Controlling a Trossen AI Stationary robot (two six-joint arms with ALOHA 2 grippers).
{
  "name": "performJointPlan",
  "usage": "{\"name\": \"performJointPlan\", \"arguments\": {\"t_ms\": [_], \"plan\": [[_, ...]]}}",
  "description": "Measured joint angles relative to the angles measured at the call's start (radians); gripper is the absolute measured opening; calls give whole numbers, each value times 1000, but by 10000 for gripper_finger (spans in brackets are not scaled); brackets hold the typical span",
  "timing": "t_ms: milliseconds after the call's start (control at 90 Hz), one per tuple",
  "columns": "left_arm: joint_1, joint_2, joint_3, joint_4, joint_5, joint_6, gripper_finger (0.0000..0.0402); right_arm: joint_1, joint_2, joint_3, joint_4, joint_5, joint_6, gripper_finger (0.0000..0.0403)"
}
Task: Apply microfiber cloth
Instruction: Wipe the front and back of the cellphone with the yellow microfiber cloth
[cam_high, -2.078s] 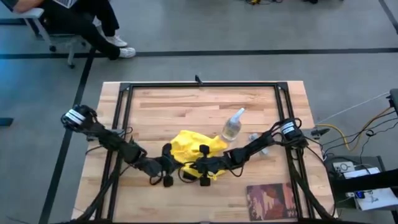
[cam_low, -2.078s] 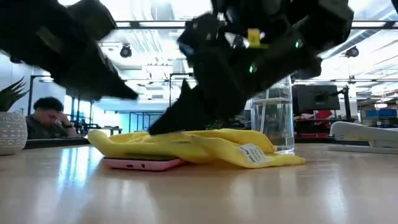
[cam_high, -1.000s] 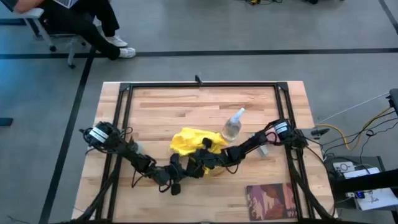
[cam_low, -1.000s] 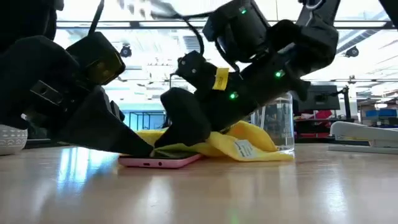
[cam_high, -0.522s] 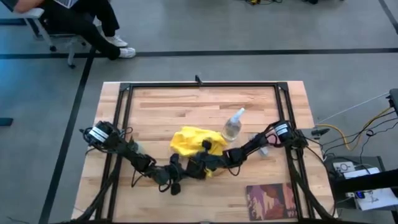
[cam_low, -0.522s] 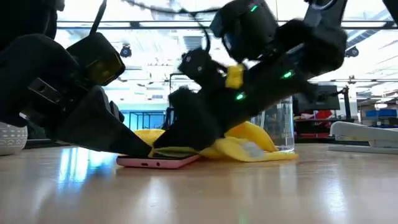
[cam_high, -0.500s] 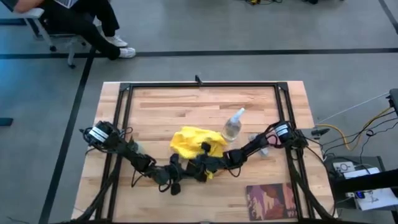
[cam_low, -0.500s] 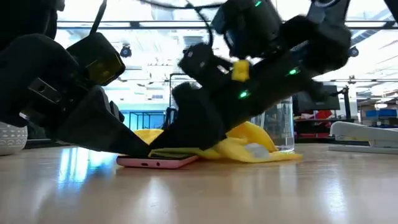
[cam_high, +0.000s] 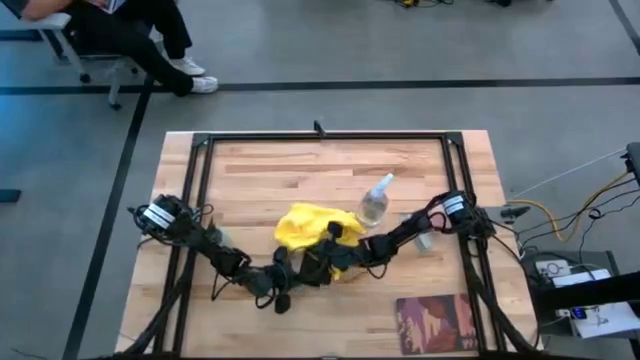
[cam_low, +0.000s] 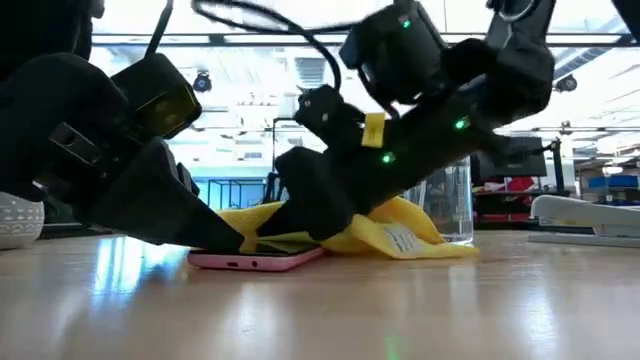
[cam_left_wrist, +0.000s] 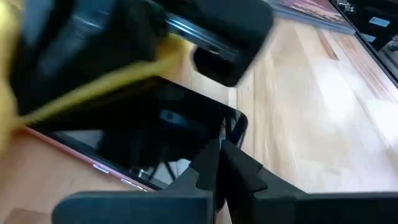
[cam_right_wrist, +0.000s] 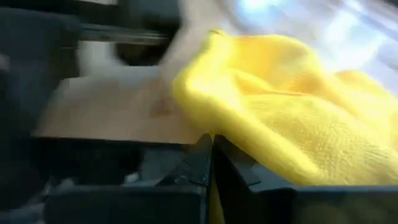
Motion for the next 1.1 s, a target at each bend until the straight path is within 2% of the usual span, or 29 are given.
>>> {"name": "performJointPlan", "arguments": {"t_ms": [178, 311, 667, 800, 1100], "plan": [[0, 0, 0, 0, -1, -4, 0, -15, -6, -16, 14, 17, -40, 0], [1, 0, 0, 0, -2, -4, 0, 7, -4, -20, 56, -24, -18, 0], [4, 0, 0, 2, -5, 12, 0, 103, 4, 3, 152, -244, 7, 0], [4, 1, 0, 7, -8, 19, 0, 93, 4, 28, 125, -238, 3, 0], [4, 1, 0, 10, -12, -7, 0, -11, -2, 57, -18, -223, -30, 0]]}}
